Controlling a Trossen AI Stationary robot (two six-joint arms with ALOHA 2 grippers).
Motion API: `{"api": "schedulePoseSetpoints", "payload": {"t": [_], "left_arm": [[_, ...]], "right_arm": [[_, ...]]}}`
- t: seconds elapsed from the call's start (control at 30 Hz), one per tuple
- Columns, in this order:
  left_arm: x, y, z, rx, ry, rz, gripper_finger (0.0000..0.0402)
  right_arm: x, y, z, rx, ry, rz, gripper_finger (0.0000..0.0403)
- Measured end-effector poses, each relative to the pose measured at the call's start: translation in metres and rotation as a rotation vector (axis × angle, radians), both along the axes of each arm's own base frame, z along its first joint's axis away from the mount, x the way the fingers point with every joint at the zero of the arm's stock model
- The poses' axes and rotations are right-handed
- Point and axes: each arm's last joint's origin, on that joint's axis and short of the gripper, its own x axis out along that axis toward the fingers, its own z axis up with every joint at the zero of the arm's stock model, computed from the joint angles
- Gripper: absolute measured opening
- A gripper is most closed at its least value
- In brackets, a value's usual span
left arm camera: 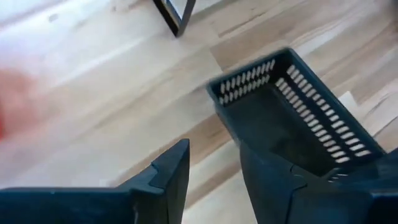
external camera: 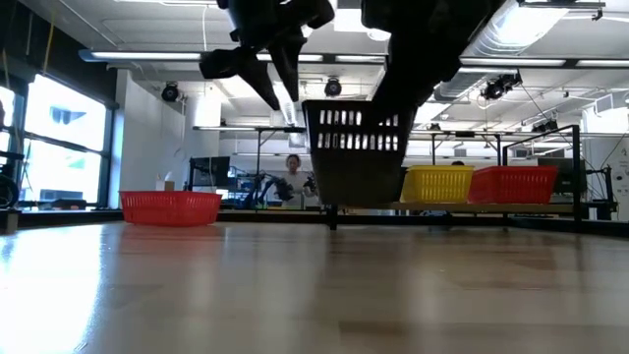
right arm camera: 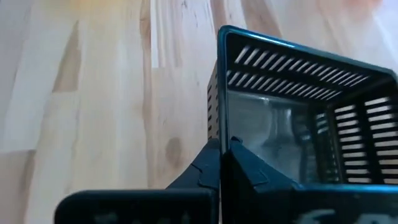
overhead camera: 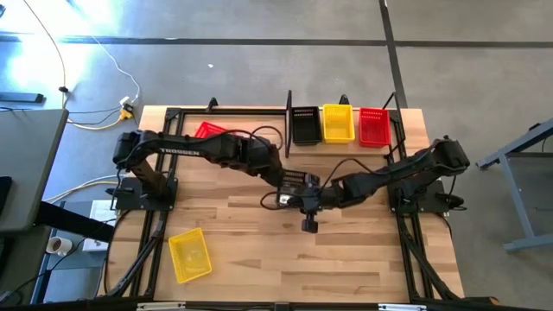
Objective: Stack baskets on shelf by color
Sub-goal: Stack the black basket on the black basket on the shelf
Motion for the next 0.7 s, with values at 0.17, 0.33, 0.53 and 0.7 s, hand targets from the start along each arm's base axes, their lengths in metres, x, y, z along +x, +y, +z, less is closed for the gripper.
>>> {"api": "schedulePoseSetpoints", "payload": {"t": [0.17,0.33,0.53,0.7], "left_arm": [[-0.003,0.012,0.002,0.054,0.039,-0.098,0.0129],[-0.009,0.022,0.007,0.106,0.073,-0.188,0.0129],[-0.019,0.032,0.019,0.152,0.068,-0.228,0.0129],[-0.024,0.039,0.025,0.178,0.059,-0.241,0.0129]], "right_arm": [[-0.005,0.008,-0.002,0.054,0.031,-0.041,0.0000],[-0.021,0.013,0.007,0.079,0.072,-0.111,0.0000],[-0.050,0.003,0.034,0.027,0.060,-0.231,0.0000],[-0.070,-0.017,0.058,-0.073,0.011,-0.283,0.0000]]}}
